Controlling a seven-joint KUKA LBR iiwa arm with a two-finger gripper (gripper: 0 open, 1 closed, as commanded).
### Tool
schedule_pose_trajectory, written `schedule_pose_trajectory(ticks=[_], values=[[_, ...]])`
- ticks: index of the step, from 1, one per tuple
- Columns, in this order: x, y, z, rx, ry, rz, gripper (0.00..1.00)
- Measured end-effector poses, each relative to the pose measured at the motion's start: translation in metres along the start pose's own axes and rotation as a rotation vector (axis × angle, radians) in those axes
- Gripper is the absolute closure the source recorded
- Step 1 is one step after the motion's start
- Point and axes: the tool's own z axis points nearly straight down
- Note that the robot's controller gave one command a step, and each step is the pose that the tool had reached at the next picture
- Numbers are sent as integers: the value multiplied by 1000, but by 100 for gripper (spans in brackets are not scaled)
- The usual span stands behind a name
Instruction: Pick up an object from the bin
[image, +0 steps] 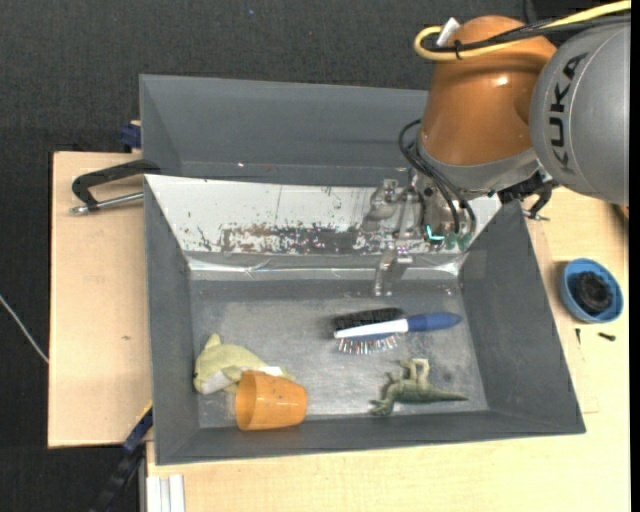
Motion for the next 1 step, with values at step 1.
schedule_pose_trajectory(ticks=[1], values=[[27,-63,154,0,3,-79,0]])
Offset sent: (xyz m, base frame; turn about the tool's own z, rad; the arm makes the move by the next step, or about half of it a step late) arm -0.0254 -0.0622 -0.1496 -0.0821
